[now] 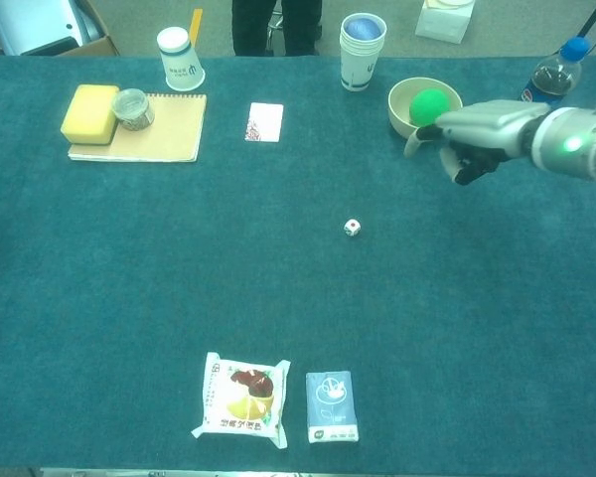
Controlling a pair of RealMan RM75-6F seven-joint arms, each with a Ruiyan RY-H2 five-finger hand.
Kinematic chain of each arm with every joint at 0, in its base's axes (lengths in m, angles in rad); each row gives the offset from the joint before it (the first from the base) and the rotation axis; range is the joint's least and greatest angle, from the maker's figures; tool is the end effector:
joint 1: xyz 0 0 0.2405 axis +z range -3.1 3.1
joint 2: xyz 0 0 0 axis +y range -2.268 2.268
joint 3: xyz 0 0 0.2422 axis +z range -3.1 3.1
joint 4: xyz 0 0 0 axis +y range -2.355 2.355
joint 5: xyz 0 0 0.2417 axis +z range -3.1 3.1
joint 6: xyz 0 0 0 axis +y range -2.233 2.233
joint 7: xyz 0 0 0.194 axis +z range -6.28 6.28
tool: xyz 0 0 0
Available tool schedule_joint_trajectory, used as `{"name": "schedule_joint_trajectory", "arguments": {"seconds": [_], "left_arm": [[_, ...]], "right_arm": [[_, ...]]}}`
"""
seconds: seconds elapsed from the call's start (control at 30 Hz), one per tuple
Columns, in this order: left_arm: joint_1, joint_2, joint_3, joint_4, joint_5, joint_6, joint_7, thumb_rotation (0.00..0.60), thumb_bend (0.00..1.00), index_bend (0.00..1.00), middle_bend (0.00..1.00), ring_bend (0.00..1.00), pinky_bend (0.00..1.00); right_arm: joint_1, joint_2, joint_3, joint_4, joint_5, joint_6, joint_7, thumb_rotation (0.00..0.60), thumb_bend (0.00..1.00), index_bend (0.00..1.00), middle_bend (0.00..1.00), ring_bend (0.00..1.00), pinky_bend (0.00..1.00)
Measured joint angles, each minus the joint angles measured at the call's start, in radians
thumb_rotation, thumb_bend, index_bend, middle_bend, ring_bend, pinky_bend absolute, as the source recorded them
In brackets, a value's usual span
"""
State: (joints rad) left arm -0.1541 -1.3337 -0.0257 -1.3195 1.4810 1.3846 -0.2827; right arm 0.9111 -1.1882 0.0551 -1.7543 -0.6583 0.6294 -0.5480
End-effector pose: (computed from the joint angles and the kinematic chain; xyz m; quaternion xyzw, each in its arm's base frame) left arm -0.3449 0.2526 0.0651 -0.5729 -0.4697 -0.4227 0.5220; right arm -0.1664 -0.3650 -0.0377 0.8086 -0.4320 0.1636 0.3646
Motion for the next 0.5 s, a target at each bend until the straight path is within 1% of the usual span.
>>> {"name": "schedule_joint_trajectory", "arguments": {"seconds": [0.2,0.5], "left_arm": [[0.005,0.007,-0.001,-0.001,-0.002,0.006,-0.007,0.600,0.18,0.36,0.34,0.35,0.61],[0.012,0.009,-0.001,0.007,-0.009,0.004,-0.018,0.600,0.18,0.36,0.34,0.35,0.61]], "right_arm": [[0.068,-0.047,-0.025,0.057,0.016,-0.069,0.032,0.600,1.00,0.21,1.00,1.00,1.00],[0.135,-0.069,-0.062,0.077,0.032,-0.108,0.093,0.600,1.00,0.21,1.00,1.00,1.00]]}}
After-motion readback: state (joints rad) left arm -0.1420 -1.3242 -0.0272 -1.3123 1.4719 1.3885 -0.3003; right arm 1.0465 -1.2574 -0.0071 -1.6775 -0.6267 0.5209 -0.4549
